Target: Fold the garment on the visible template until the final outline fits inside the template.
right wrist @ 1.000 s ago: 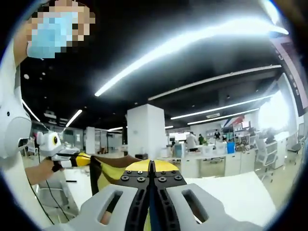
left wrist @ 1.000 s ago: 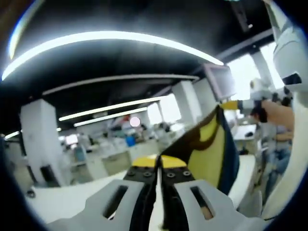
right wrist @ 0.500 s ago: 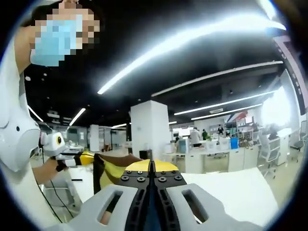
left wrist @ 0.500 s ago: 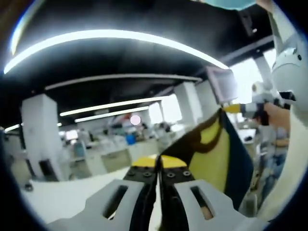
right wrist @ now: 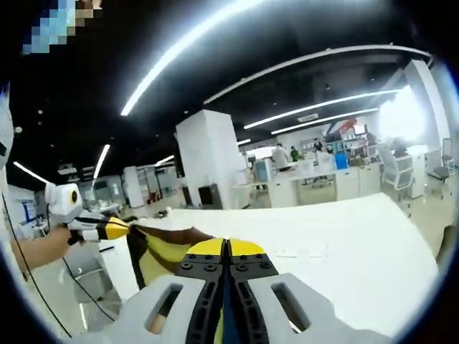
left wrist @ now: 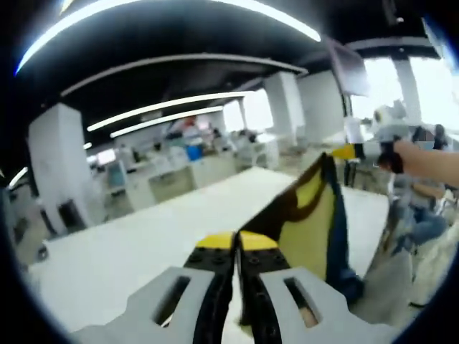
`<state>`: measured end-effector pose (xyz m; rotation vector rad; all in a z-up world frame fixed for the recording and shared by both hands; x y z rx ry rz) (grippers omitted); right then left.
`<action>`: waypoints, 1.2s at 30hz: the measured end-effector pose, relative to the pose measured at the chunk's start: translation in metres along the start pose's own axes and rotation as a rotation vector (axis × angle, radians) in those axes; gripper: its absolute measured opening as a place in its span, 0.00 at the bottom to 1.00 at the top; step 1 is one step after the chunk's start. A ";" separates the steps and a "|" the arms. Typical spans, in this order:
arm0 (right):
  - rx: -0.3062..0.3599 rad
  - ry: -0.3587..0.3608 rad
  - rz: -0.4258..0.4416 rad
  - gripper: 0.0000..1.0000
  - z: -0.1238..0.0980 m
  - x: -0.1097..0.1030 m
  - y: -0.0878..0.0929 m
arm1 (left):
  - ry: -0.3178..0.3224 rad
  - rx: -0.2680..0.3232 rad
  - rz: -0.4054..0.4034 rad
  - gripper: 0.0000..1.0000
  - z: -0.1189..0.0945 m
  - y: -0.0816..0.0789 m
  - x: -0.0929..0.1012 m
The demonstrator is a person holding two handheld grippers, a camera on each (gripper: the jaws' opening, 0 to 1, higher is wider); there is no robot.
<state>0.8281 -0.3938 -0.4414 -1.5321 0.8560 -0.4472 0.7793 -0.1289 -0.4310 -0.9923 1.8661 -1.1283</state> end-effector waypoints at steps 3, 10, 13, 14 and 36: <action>-0.029 0.002 -0.003 0.01 0.022 0.014 0.012 | 0.005 -0.024 -0.013 0.00 0.024 0.009 -0.009; -0.064 0.010 0.007 0.01 0.063 0.042 0.023 | 0.008 -0.061 -0.038 0.00 0.073 0.023 -0.034; -0.091 0.015 0.002 0.01 0.078 0.050 0.029 | 0.006 -0.055 -0.051 0.00 0.092 0.025 -0.046; -0.103 0.020 0.001 0.01 0.084 0.054 0.033 | 0.006 -0.053 -0.066 0.00 0.098 0.024 -0.051; -0.290 0.060 0.028 0.01 0.170 0.121 0.093 | 0.093 -0.137 -0.160 0.00 0.180 0.070 -0.053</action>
Point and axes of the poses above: the point that each gripper's makers call its tool centre point, and the gripper's own axes: z roughly forward along the fingers, x roughly to its right, y roughly out of its underside, the point moved 5 cm from there along -z, roughly backward along the fingers, and after that the axes turned 7 degrees about -x, right-handed, at the moved point
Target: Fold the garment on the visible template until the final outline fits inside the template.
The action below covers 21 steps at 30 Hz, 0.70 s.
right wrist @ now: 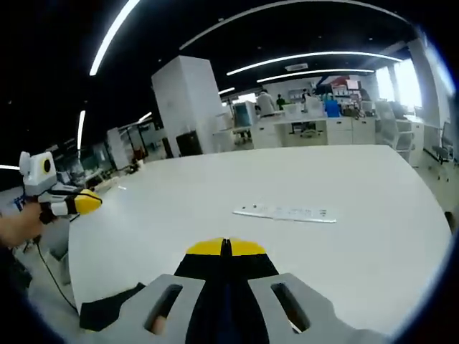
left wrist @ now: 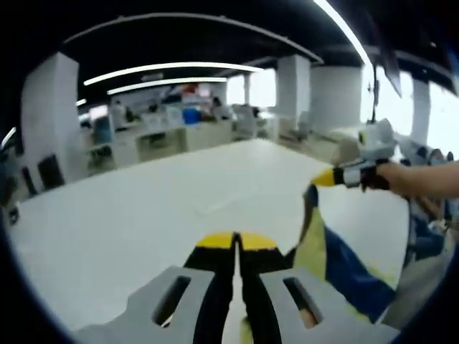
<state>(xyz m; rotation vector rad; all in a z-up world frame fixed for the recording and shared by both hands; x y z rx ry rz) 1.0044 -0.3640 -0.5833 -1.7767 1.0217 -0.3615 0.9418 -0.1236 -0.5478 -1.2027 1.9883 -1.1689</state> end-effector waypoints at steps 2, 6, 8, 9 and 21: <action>-0.003 -0.002 -0.001 0.01 0.001 0.000 0.001 | 0.012 -0.009 0.002 0.00 0.007 0.001 0.003; -0.005 0.000 0.004 0.01 0.004 0.005 0.002 | 0.028 -0.016 -0.003 0.00 0.015 0.003 0.008; -0.001 0.001 0.012 0.01 0.003 0.006 0.000 | 0.037 -0.023 -0.006 0.00 0.020 0.005 0.010; 0.003 0.000 0.016 0.01 0.003 0.006 0.000 | 0.042 -0.027 -0.007 0.00 0.022 0.006 0.011; 0.008 0.009 0.025 0.01 0.001 0.008 0.004 | 0.100 -0.068 0.009 0.00 0.046 0.012 0.026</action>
Point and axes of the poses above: the point that each gripper's makers call its tool centre point, and the gripper's own axes: z roughly forward along the fingers, x roughly to its right, y roughly out of its underside, the point moved 5 cm from there along -z, roughly backward along the fingers, and after that the axes turned 7 degrees about -x, right-handed, at the moved point
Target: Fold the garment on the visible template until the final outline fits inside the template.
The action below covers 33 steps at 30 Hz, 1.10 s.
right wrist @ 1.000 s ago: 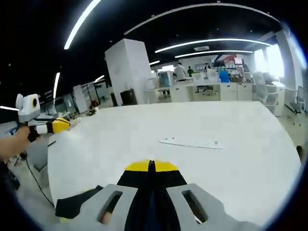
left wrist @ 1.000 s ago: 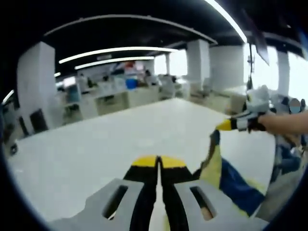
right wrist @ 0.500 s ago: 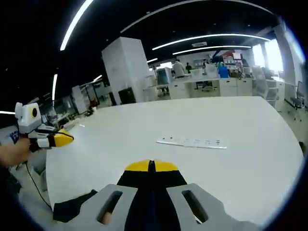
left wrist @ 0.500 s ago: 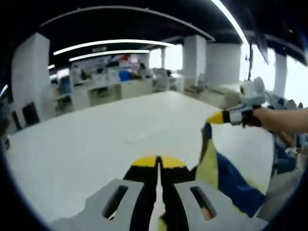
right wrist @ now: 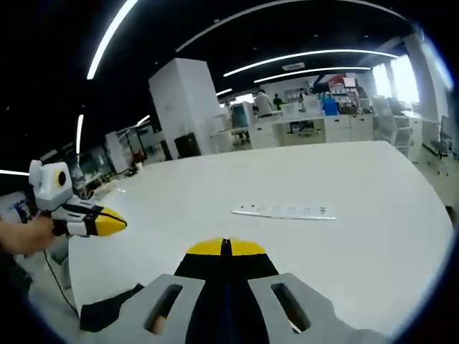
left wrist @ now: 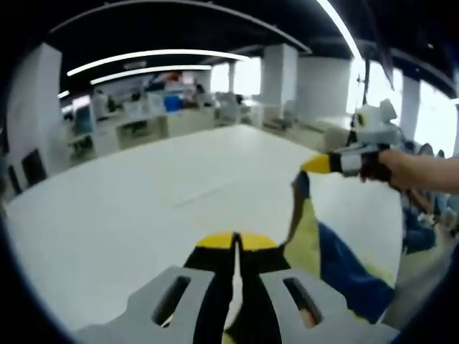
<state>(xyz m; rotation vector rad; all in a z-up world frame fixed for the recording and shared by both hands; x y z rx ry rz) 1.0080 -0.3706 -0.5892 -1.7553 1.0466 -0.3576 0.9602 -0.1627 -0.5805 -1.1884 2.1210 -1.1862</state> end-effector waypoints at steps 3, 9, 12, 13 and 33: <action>0.000 0.007 0.003 0.01 0.003 0.002 0.001 | 0.001 -0.003 -0.002 0.00 0.000 0.002 0.001; -0.007 0.041 -0.006 0.01 0.006 0.006 0.004 | -0.008 -0.010 -0.007 0.00 -0.004 0.006 -0.001; -0.009 0.043 0.000 0.01 0.007 0.006 0.007 | -0.017 -0.009 -0.015 0.00 -0.007 0.008 -0.003; -0.009 0.045 -0.001 0.01 0.008 0.007 0.007 | -0.018 -0.010 -0.016 0.00 -0.007 0.008 -0.004; -0.079 0.113 0.016 0.02 0.009 0.022 0.040 | -0.027 -0.024 -0.022 0.00 -0.009 0.015 -0.005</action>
Point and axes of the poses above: the point that each gripper's makers call its tool centre point, and the gripper's own axes: z roughly forward along the fingers, x roughly to its right, y roughly out of its underside, the point moved 5 cm from there along -z, roughly backward along the fingers, and after that the axes turned 7 degrees about -x, right-handed, at the moved point
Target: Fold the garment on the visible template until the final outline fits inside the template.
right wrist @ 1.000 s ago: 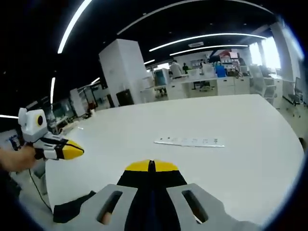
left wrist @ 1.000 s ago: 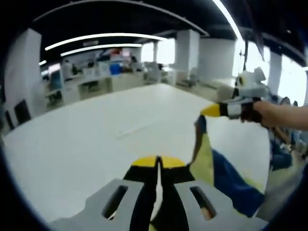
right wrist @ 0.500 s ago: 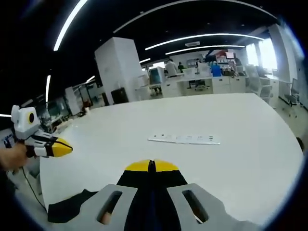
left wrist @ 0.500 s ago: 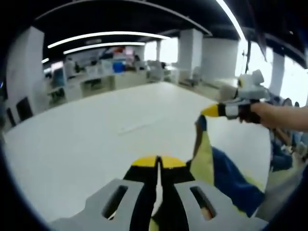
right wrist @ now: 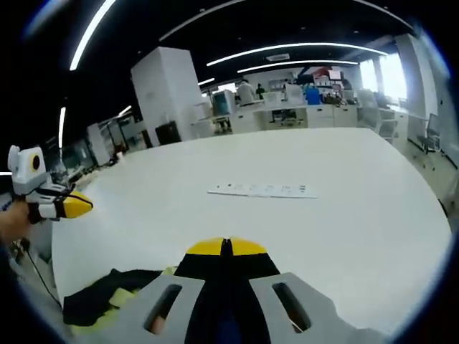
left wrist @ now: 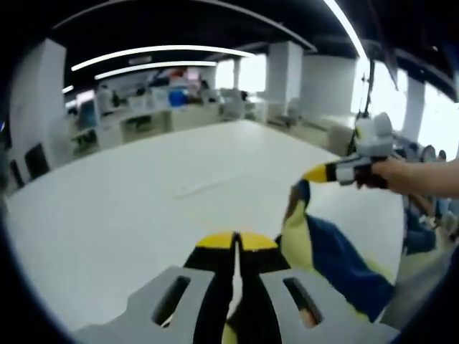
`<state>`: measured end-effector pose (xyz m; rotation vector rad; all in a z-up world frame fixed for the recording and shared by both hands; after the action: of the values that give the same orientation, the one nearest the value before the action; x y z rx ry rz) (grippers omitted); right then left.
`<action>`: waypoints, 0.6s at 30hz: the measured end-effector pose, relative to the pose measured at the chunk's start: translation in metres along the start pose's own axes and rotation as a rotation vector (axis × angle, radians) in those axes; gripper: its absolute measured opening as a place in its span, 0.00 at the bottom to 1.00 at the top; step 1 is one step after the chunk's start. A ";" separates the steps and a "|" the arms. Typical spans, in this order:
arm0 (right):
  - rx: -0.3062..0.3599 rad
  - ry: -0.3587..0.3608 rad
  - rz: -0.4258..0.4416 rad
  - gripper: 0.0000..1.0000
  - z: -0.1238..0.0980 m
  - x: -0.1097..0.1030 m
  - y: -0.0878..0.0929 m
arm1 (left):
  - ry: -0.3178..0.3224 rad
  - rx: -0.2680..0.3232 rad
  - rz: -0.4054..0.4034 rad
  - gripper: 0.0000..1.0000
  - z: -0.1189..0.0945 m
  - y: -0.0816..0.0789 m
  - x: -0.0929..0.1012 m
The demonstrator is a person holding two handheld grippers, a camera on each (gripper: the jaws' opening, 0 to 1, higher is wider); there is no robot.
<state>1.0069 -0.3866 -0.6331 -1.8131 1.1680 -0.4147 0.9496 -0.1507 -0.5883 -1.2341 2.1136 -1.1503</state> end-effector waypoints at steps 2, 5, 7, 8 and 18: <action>-0.008 -0.001 0.004 0.02 0.000 -0.001 0.002 | 0.002 0.000 -0.001 0.00 0.000 0.000 0.001; -0.017 0.002 0.001 0.02 0.000 -0.001 0.005 | 0.003 -0.001 -0.001 0.00 0.001 0.001 0.002; -0.026 0.008 0.004 0.04 0.000 -0.001 0.008 | 0.003 -0.002 0.000 0.00 0.001 0.001 0.003; -0.028 0.011 0.004 0.06 0.000 0.000 0.009 | 0.003 -0.002 0.000 0.00 0.000 0.001 0.003; -0.041 0.062 -0.002 0.31 -0.008 0.002 0.017 | -0.002 -0.003 -0.001 0.00 -0.003 0.003 0.004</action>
<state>0.9938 -0.3949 -0.6435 -1.8480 1.2259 -0.4541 0.9440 -0.1516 -0.5886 -1.2372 2.1137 -1.1463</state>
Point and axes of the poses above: the point that each gripper's makers call its tool centre point, and the gripper's own axes: z roughly forward along the fingers, x roughly to its right, y roughly out of its underside, the point moved 5 cm from there along -z, roughly backward along the fingers, and after that the axes turned 7 degrees about -x, right-handed, at the moved point
